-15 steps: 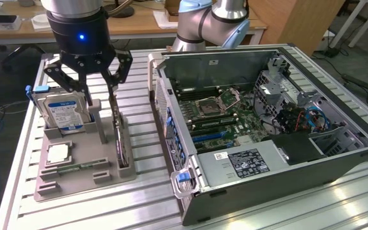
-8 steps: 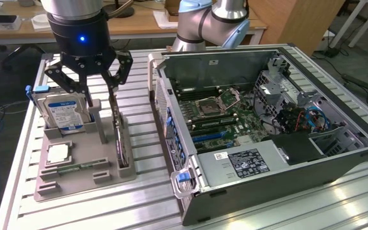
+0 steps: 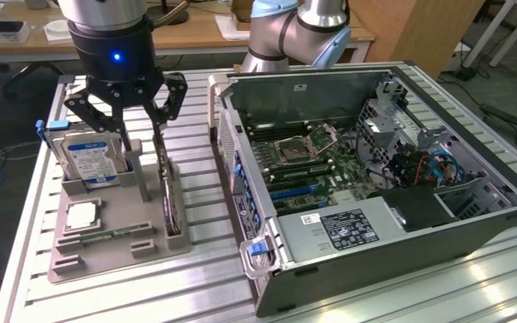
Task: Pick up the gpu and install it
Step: 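Pick up the gpu and move the gpu toward the slot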
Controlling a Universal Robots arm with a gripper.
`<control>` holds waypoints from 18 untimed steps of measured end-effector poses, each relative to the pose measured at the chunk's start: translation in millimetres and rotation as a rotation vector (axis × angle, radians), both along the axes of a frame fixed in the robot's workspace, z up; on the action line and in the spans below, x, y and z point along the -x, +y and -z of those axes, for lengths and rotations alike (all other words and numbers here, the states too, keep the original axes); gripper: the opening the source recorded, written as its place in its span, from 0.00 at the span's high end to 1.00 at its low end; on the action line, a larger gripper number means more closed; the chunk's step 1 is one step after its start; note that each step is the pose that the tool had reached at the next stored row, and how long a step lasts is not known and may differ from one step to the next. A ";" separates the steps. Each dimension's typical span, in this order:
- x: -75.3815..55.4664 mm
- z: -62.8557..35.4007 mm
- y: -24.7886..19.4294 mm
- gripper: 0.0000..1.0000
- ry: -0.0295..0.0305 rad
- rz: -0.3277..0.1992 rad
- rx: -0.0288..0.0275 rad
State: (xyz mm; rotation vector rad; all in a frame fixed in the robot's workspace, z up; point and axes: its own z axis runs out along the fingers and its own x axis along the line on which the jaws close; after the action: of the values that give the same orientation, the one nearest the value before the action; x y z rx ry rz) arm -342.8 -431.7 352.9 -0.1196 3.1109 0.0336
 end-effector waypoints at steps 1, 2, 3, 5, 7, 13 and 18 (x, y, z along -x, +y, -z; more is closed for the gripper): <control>-0.1 0.3 0.0 0.53 0.0000 0.000 -0.0001; -0.3 0.6 -0.1 0.53 0.0000 0.000 -0.0001; -0.4 0.9 -0.2 0.53 -0.0001 0.000 -0.0001; -0.5 1.5 -0.3 0.53 0.0000 0.000 0.0000; -0.8 2.1 -0.5 0.53 0.0000 0.000 0.0000; -1.1 4.0 -1.1 0.53 0.0000 0.000 0.0000; -1.5 5.6 -1.4 0.53 -0.0001 0.000 -0.0001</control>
State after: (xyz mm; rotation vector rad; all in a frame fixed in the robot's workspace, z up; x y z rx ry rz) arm -341.4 -433.1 347.2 -0.1198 3.1108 0.0337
